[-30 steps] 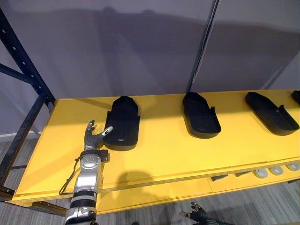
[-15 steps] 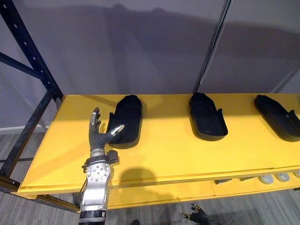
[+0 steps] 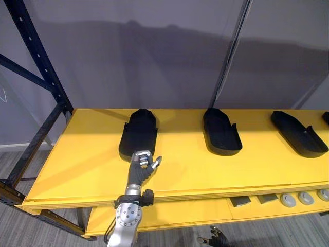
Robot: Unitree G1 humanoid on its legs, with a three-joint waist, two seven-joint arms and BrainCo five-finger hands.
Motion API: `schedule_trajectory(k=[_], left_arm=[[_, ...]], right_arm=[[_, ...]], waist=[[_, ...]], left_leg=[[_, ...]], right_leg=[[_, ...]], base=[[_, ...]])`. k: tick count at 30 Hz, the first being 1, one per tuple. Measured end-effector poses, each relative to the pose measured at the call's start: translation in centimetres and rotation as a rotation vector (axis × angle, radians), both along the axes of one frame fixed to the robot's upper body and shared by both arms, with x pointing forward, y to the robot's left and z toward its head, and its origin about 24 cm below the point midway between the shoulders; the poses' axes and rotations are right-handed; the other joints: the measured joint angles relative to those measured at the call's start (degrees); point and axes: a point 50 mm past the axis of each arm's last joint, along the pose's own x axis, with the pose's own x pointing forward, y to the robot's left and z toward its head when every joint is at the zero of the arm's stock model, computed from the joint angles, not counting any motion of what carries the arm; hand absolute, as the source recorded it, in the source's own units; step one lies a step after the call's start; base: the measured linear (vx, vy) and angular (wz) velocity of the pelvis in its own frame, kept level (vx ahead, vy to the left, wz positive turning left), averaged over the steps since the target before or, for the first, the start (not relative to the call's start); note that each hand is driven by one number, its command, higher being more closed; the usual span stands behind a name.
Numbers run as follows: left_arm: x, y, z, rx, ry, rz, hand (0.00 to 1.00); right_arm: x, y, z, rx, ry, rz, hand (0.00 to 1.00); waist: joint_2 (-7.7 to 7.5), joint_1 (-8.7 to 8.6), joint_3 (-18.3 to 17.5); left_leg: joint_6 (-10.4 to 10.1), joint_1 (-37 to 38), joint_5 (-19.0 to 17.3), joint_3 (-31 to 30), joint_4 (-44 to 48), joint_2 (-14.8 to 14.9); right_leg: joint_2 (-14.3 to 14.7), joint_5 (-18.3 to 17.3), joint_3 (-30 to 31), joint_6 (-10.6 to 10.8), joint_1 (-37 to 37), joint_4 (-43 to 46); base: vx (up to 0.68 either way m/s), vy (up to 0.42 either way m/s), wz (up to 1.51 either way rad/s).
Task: Walk over and take plastic housings, then place them on the shelf
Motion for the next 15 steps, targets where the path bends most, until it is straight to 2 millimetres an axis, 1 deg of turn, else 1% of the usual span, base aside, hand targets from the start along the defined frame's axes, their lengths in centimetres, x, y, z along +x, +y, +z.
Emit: schedule_trajectory(k=[2,3,4,6,8,10,15], left_arm=[[-0.1,-0.2,-1.1,0.023,0.048,-0.006,1.0],[-0.2,-0.2,-1.9,0.031,0.079,-0.006,1.0],[-0.3,-0.2,-2.2,0.036,0.095,-0.004,1.0],[-0.5,0.1,-3.7,0.057,0.163,0.012,1.0],[-0.7,0.5,-4.5,0.07,0.203,0.035,1.0],[-0.6,0.8,-4.7,0.09,0.207,0.048,1.0],[0.3,1.5,-4.9,0.109,0.203,0.096,1.0]], right_arm=[[0.0,0.0,0.0,-0.005,-0.003,-0.004,0.0],[-0.1,0.0,0.0,-0.009,-0.001,-0.008,0.0],[-0.1,0.0,0.0,-0.009,0.0,-0.009,0.0],[-0.2,0.2,0.0,-0.004,0.001,-0.011,0.0],[-0.2,0.2,0.0,-0.005,0.001,-0.014,0.0],[-0.3,0.2,0.0,-0.009,0.003,-0.018,0.0],[-0.4,0.1,-0.1,-0.01,0.009,-0.034,0.0]], waist=[[0.3,-0.02,-0.15],[0.37,0.0,-0.29],[0.37,0.04,-0.33],[0.29,0.08,-0.48],[0.22,0.04,-0.54],[0.13,0.15,-0.62],[0.11,0.05,-0.69]], left_leg=[[-0.06,0.25,0.16,0.23,0.0,-0.03],[0.04,0.34,0.35,0.89,0.0,-0.02],[0.04,0.42,0.36,1.03,-0.01,-0.06],[0.1,0.47,0.39,1.32,-0.01,-0.48],[0.15,0.28,0.38,1.34,-0.01,-0.97],[0.27,0.24,0.35,1.35,0.0,-1.55],[0.99,1.16,0.03,1.34,-0.01,-2.89]], right_leg=[[-0.04,-0.34,-0.09,0.42,-0.09,-0.22],[-0.11,-0.78,-0.1,1.09,-0.04,-0.5],[-0.17,-0.85,-0.1,1.16,0.04,-0.57],[-0.6,-1.09,-0.16,1.52,0.12,-0.73],[-1.12,-1.14,-0.21,1.62,0.11,-1.01],[-1.7,-1.24,-0.25,1.81,0.28,-1.3],[-2.96,-1.34,-0.28,2.06,1.94,-2.31]], base=[[-0.07,-0.009,0.0],[-0.07,0.008,0.01],[-0.05,0.016,0.0],[0.0,0.0,0.0],[0.01,0.049,0.0],[0.03,0.062,0.03],[0.03,0.036,0.03]])
